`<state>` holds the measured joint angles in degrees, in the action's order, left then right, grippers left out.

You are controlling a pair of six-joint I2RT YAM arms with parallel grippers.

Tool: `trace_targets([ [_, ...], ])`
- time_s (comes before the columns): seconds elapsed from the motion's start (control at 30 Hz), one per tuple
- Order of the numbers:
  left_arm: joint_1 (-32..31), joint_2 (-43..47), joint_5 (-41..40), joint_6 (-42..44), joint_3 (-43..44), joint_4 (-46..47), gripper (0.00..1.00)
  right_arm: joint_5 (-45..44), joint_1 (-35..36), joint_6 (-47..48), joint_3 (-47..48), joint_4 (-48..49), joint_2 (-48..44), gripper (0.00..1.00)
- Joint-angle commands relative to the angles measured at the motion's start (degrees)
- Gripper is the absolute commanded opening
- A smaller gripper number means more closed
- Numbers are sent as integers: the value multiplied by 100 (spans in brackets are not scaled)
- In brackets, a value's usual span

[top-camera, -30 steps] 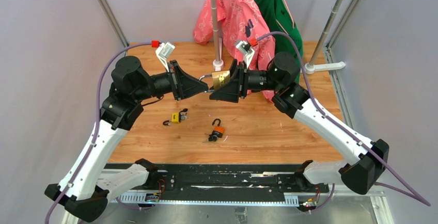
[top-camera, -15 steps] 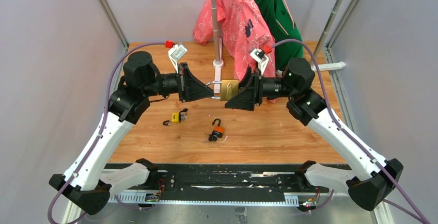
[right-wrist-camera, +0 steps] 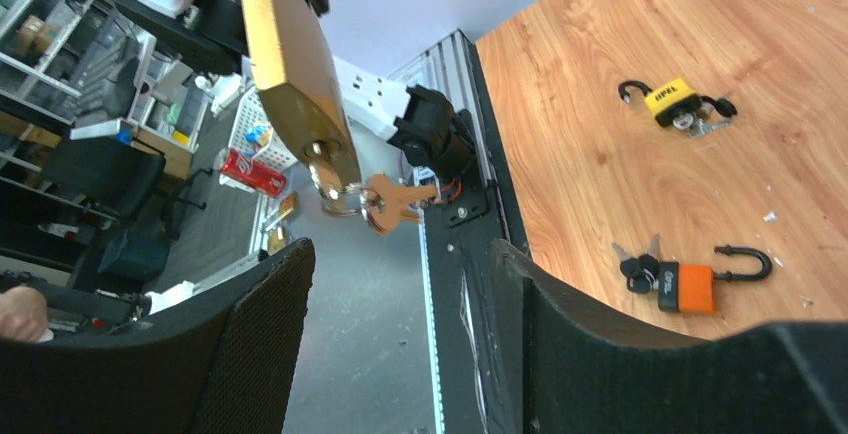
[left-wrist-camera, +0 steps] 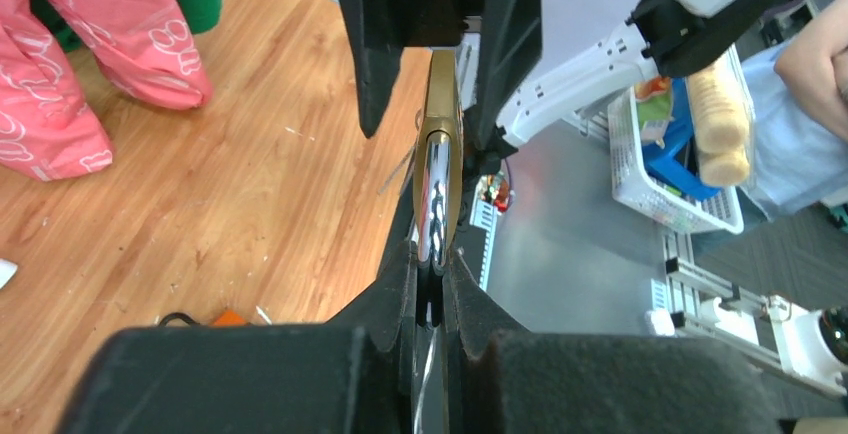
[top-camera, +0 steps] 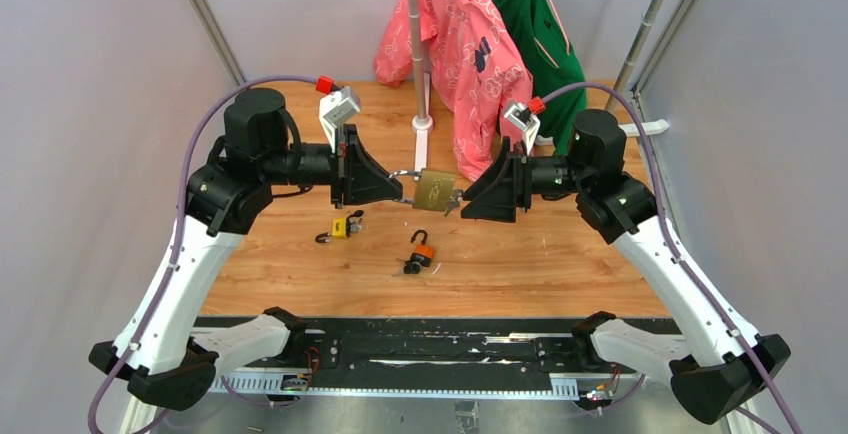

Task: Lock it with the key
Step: Lock the lock.

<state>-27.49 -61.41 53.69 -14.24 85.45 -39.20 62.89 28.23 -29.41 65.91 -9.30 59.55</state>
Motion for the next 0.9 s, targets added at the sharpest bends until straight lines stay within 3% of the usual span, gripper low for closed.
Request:
trace_targets([
  [0.0,24,-28,518,798,384,-575,0,289,-170,1150,301,-1280,-99,67],
  [0.1,24,-38,437,948,401,-813,0,498,-175,1121,236,-967,-133,67],
  [0.23,24,-72,377,964,397,-905,0,993,-161,351,30,69,-135,67],
  [0.43,24,-67,344,919,415,-896,0,820,251,-119,-128,741,101,63],
  [0.7,24,-21,295,881,411,-883,0,629,477,-122,-55,869,383,34],
  [0.77,24,-13,295,871,411,-879,0,663,473,-83,-6,741,435,22],
  [0.87,24,2,291,870,397,-866,0,689,477,-88,-14,713,459,16],
])
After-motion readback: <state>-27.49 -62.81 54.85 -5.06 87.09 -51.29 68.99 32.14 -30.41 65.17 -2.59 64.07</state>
